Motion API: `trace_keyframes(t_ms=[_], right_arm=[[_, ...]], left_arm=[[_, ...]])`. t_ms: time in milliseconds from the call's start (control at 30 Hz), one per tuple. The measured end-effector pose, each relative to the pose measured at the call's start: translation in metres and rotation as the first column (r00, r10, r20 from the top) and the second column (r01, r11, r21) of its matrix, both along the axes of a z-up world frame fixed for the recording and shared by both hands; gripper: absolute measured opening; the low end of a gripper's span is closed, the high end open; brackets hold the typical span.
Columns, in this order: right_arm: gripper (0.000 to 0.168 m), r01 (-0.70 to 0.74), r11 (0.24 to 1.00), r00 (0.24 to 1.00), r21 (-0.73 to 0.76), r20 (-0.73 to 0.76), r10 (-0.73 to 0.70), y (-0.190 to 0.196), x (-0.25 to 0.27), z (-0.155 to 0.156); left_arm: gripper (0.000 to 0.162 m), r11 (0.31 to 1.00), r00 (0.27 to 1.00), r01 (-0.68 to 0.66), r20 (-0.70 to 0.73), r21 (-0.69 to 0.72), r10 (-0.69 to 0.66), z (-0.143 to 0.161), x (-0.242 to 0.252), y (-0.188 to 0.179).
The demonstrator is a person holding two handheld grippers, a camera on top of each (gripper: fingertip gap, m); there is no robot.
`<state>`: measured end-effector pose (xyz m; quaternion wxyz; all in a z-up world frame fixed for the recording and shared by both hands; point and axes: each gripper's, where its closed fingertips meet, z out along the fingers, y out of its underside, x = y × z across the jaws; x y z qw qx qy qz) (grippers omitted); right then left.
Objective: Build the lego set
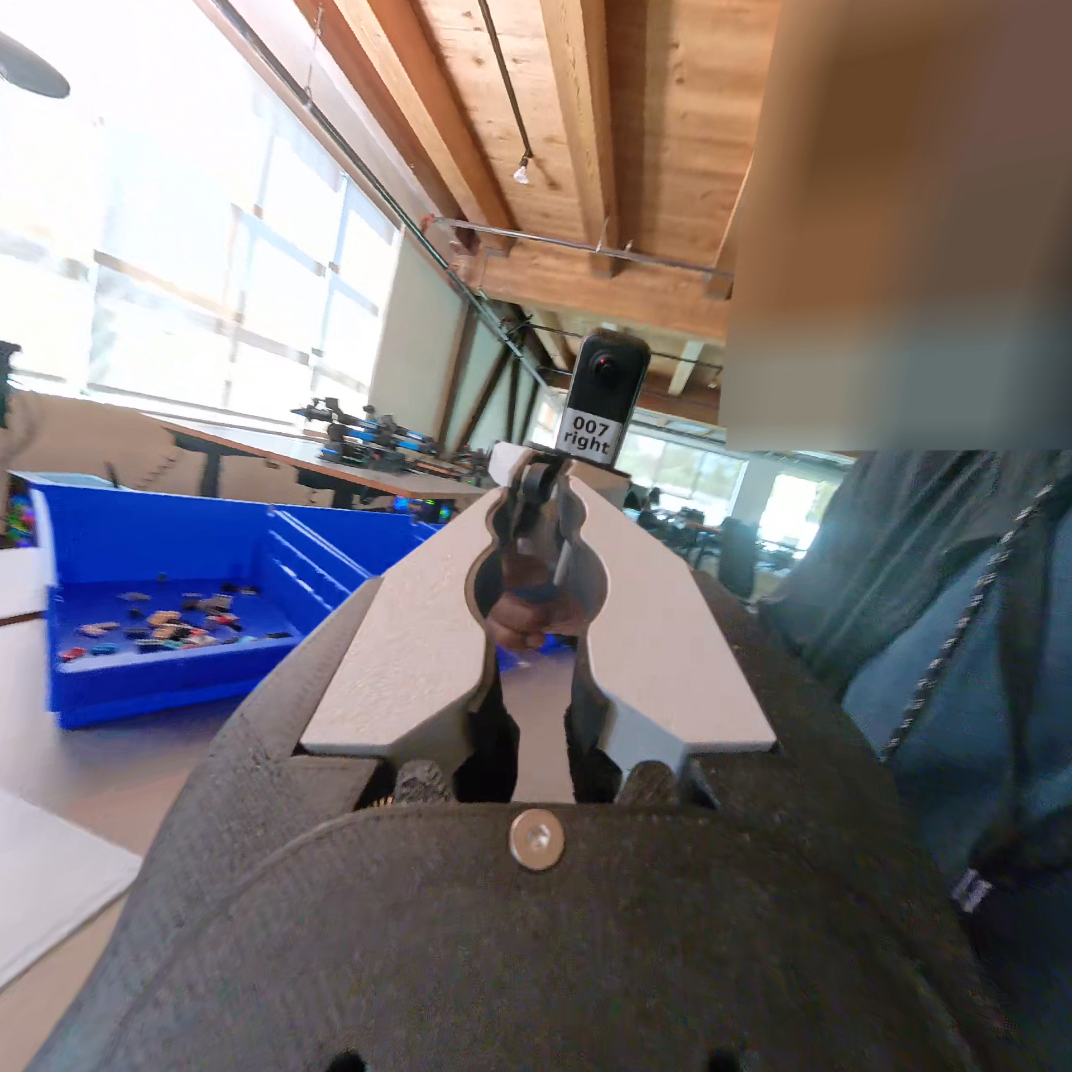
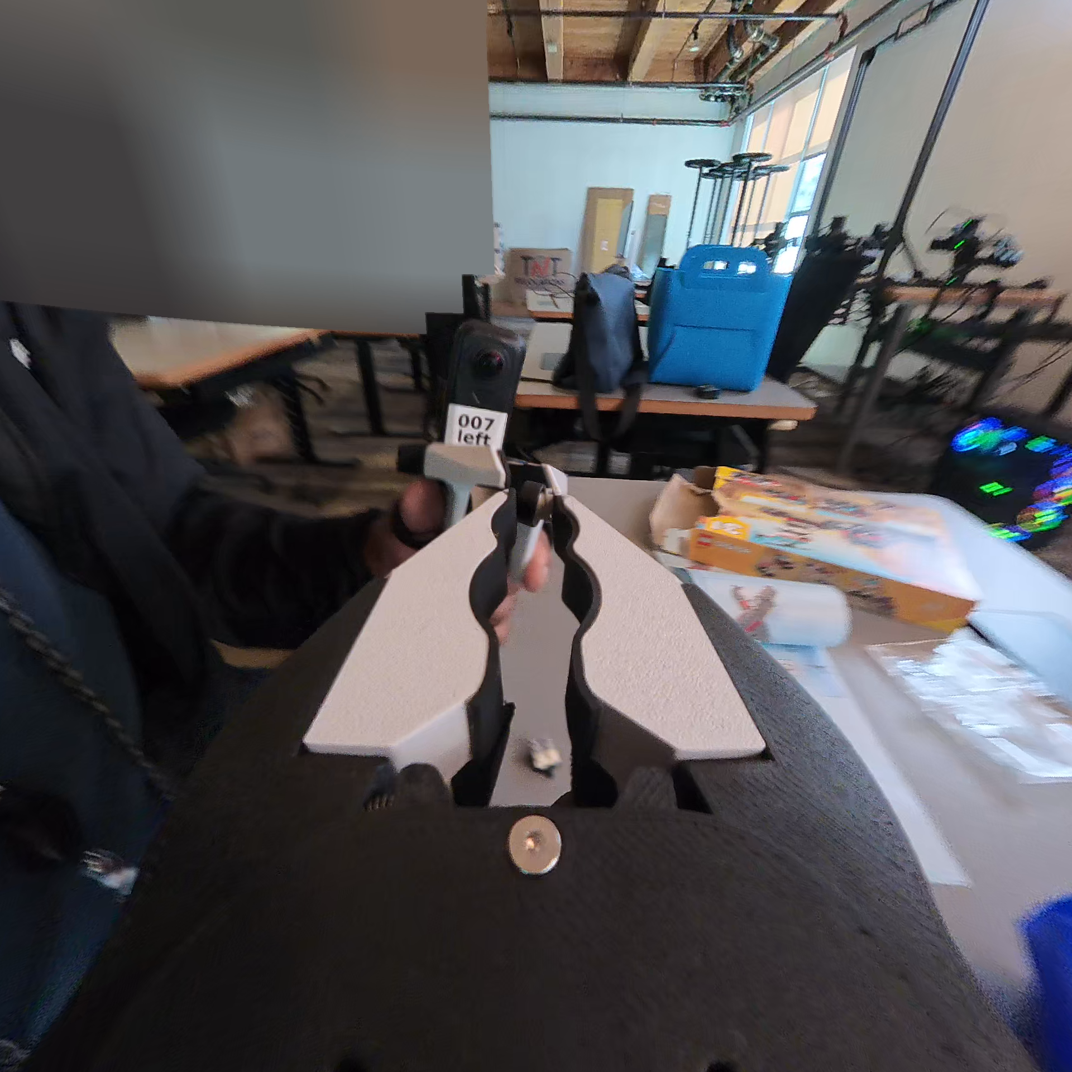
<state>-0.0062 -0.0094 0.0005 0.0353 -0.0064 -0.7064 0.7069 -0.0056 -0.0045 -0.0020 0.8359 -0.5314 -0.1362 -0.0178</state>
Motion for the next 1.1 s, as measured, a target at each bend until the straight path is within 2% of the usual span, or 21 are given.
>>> trace_keyframes(t_ms=[133, 267, 567, 800, 1100], right_arm=[[0.011, 0.061, 0.997, 0.985, 0.055, -0.162, -0.051, -0.002, 0.001, -0.005], [0.011, 0.141, 0.983, 0.95, 0.118, -0.296, -0.101, -0.002, -0.005, -0.014], [0.011, 0.209, 0.955, 0.903, 0.212, -0.417, -0.105, -0.003, -0.012, -0.033], [0.011, 0.256, 0.944, 0.871, 0.206, -0.474, -0.133, -0.003, -0.017, -0.035], [0.011, 0.275, 0.941, 0.846, 0.198, -0.515, -0.138, 0.0, -0.017, -0.033]], left_arm=[[0.016, 0.992, 0.981, 0.127, 0.144, 0.027, -0.129, -0.004, 0.001, 0.006], [0.018, 0.974, 0.921, 0.211, 0.316, 0.083, -0.226, -0.012, -0.005, 0.008], [0.019, 0.931, 0.756, 0.314, 0.545, 0.186, -0.363, -0.026, -0.009, 0.015], [0.015, 0.917, 0.705, 0.31, 0.586, 0.253, -0.4, -0.029, -0.014, 0.015], [0.015, 0.91, 0.708, 0.31, 0.571, 0.276, -0.415, -0.028, -0.014, 0.015]])
